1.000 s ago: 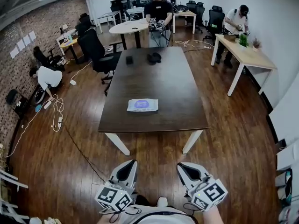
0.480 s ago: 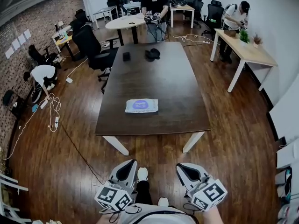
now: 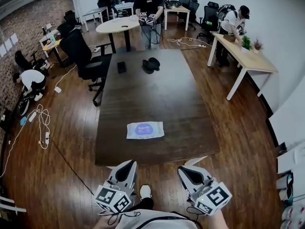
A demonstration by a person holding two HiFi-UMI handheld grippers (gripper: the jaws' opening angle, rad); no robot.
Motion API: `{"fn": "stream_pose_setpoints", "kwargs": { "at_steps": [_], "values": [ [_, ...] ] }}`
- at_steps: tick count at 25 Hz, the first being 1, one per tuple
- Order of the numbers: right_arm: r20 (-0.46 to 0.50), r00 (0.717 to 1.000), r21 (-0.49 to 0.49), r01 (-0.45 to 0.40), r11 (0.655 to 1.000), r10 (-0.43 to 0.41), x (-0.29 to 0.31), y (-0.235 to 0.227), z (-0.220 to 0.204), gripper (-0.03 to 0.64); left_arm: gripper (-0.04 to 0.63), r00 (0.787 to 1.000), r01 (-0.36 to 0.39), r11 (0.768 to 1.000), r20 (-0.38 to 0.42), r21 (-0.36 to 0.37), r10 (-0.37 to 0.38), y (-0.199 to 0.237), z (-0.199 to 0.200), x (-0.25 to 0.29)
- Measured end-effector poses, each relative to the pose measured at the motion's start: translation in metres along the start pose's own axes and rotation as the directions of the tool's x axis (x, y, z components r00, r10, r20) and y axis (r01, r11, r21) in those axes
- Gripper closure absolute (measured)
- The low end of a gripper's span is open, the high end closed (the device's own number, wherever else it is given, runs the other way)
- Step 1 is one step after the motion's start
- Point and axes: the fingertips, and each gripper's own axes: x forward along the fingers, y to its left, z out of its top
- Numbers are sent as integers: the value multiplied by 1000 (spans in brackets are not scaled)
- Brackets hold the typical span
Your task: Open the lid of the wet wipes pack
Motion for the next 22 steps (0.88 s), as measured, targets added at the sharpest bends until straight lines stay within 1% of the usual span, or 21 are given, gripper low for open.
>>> {"fn": "stream_pose_setpoints", "kwargs": {
  "at_steps": [3, 9, 13, 15, 17, 19, 22],
  "values": [
    [2, 1000, 1, 19, 1000, -19, 35, -11, 10, 612, 594, 1000, 29, 1000, -12, 6, -29, 32, 14, 25],
    [-15, 999, 32, 53, 998, -52, 92, -35, 16, 612, 594, 997, 67, 997, -34, -25, -68, 84, 21, 67],
    [-42, 999, 40, 32, 999, -31, 127, -41, 19, 612, 594, 997, 64, 998, -48, -23, -65, 113, 24, 83],
    [-65, 998, 52, 10, 999, -7, 147, -49, 14, 612, 594, 997, 51, 998, -53, -36, -53, 127, 23, 89],
    [-91, 996, 68, -13, 998, 19, 171, -62, 6, 612, 594, 997, 25, 998, -73, -54, -28, 144, 14, 96],
    [-127, 991, 56, -37, 998, 43, 196, -78, -4, 612, 594, 994, -16, 998, -111, -65, 8, 164, -1, 104],
    [-183, 979, 32, -87, 996, 91, 234, -105, -24, 612, 594, 983, -82, 995, -170, -58, 72, 193, -26, 119]
  ]
}}
